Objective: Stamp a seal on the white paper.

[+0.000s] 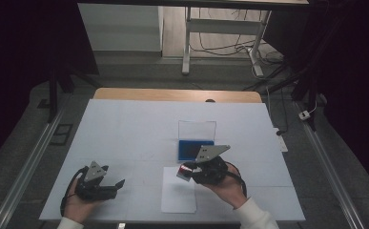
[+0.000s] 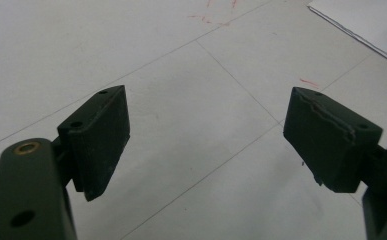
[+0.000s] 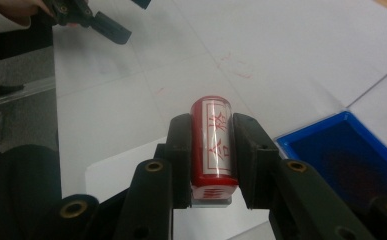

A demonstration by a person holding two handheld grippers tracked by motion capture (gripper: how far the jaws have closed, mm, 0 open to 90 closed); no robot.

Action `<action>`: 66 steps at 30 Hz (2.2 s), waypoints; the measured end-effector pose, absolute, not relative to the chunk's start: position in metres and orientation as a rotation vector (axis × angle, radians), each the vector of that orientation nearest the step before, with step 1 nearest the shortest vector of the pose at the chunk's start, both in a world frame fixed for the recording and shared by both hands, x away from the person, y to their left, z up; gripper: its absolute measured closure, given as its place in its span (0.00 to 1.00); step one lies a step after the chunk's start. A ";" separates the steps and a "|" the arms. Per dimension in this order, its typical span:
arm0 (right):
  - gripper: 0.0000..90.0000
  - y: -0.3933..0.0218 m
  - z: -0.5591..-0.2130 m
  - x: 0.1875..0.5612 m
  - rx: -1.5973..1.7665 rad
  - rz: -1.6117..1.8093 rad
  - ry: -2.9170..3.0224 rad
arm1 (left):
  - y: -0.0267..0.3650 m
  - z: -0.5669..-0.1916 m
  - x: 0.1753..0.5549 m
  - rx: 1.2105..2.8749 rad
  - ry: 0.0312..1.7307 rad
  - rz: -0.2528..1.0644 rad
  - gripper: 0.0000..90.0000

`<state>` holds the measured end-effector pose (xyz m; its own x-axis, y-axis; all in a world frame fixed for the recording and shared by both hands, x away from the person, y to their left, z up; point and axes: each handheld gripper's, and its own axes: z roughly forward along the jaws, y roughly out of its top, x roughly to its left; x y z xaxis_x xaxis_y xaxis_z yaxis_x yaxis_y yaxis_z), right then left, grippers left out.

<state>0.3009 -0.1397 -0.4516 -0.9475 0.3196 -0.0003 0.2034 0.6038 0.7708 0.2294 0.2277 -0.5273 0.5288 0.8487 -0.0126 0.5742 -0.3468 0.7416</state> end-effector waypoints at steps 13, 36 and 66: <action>0.78 -0.126 -0.469 0.299 0.394 1.185 2.750 | 0.228 -0.528 0.230 2.068 1.147 0.491 0.21; 0.78 -0.112 -0.490 0.297 0.360 1.082 2.800 | 0.228 -0.529 0.229 2.070 1.148 0.492 0.21; 0.78 -0.112 -0.497 0.300 0.374 1.051 2.824 | 0.229 -0.530 0.229 2.073 1.150 0.495 0.21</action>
